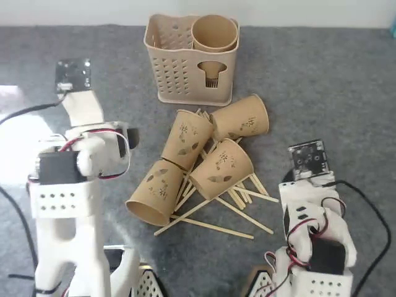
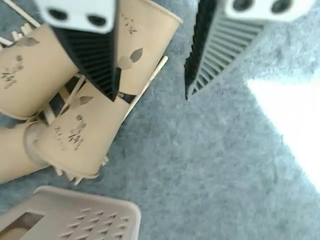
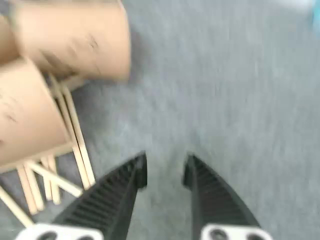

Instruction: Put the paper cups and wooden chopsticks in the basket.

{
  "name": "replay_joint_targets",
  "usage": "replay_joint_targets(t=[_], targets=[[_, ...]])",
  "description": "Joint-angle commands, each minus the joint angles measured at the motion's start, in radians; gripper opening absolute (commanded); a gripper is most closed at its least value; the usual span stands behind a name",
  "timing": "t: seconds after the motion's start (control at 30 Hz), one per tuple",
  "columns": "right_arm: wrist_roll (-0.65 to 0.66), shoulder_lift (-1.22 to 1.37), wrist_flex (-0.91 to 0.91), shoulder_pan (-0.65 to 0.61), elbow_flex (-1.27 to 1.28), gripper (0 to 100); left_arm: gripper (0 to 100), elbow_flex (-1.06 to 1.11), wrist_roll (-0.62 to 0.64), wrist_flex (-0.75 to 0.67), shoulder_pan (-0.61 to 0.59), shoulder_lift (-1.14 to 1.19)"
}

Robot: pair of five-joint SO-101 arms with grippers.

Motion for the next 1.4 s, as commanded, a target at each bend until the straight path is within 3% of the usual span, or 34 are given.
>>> replay_joint_targets(t=[0.0, 0.3, 0.53, 1.03, 1.37], targets=[[-0.014, 0.168, 0.022, -0.064, -0.138, 16.9, 20, 0.030, -0.014, -0.038, -0.035, -0.032], [-0.044, 0.521, 0.013, -0.321, -0.316, 16.5, 20, 0.116, -0.054, -0.075, -0.187, -0.032], [-0.083, 0.717, -0.044, -0.510, -0.390, 21.7, 20, 0.318, -0.071, -0.252, -0.265, -0.032], [-0.043, 1.010, -0.262, -0.403, -0.390, 25.1, 20, 0.364, -0.069, -0.344, -0.279, -0.031], [-0.021, 1.168, -0.335, -0.446, -0.390, 24.7, 20, 0.364, -0.069, -0.344, -0.278, -0.031]])
